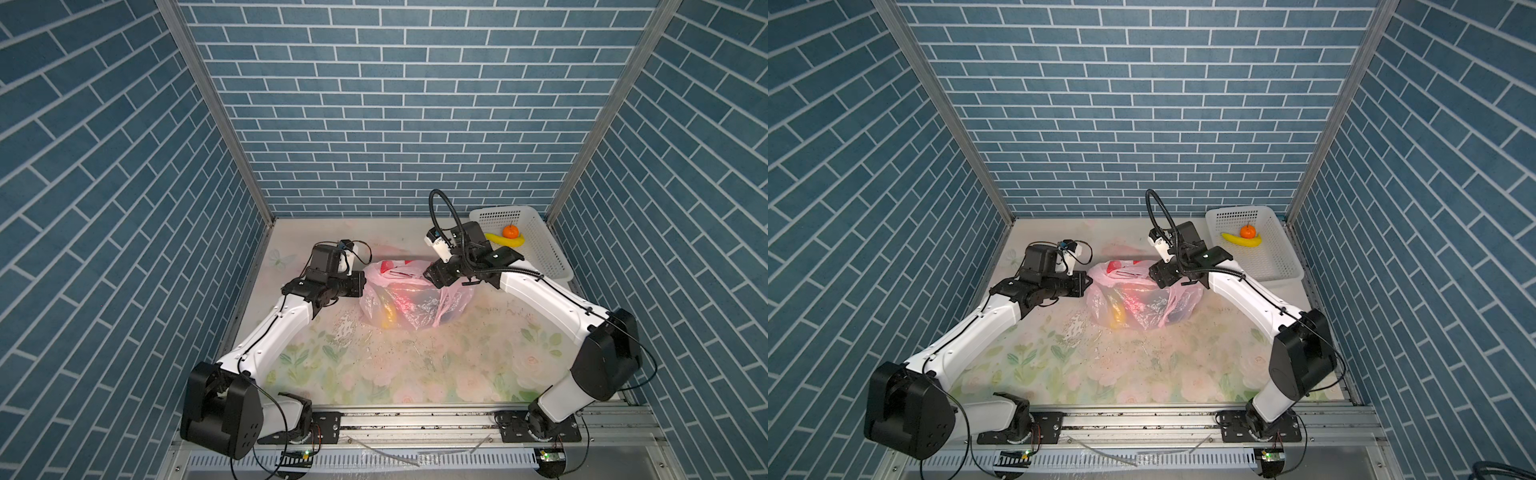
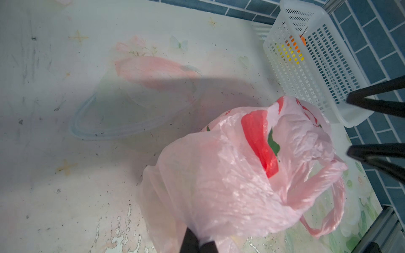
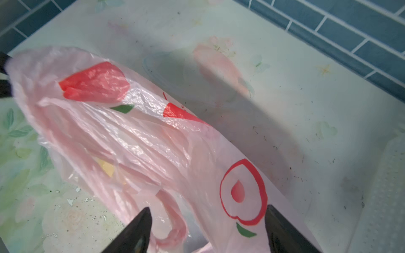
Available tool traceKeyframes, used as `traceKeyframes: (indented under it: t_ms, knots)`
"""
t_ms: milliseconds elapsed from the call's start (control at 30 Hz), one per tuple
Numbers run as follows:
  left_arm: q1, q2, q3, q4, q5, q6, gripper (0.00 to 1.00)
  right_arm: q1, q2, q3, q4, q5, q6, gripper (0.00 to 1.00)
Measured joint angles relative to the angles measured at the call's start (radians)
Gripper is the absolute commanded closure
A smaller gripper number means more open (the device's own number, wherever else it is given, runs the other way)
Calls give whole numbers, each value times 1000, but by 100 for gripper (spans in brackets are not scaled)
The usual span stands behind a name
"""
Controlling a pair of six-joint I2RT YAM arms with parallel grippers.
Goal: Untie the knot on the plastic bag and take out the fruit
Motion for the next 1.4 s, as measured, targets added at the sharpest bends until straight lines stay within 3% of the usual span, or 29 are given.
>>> traceKeyframes:
  t_ms: [267, 433, 600, 667, 700, 767, 800, 1000, 1100, 1267, 1400]
  knots:
    - [0, -23, -16, 12, 0, 10, 95, 21, 89, 0, 3, 135, -33, 21]
    - [0, -23, -29, 12, 0, 24, 95, 18, 93, 0, 39, 249, -46, 32]
    - [0, -23, -38, 11, 1, 39, 95, 12, 93, 0, 78, 279, -56, 64]
    - [0, -23, -42, 11, 0, 43, 92, 11, 93, 0, 82, 280, -56, 86]
    - [0, -23, -43, 11, 0, 46, 85, 11, 93, 0, 84, 280, -58, 98]
    - [0, -23, -43, 10, -2, 53, 53, 11, 93, 0, 82, 280, -50, 100]
    - [-1, -23, -43, 9, -3, 52, 41, 11, 93, 0, 79, 279, -50, 100]
    - [-10, -23, 10, -14, -41, 37, 8, 11, 86, 29, 46, 244, -50, 100]
    - [-51, -20, 111, -27, -68, 44, 1, 11, 62, 68, 16, 206, -48, 100]
    - [-150, 25, 265, -15, -72, 70, 0, 11, 25, 134, -8, 160, -36, 100]
    - [-225, 85, 298, -8, -59, 102, 0, 11, 21, 172, -31, 135, -26, 100]
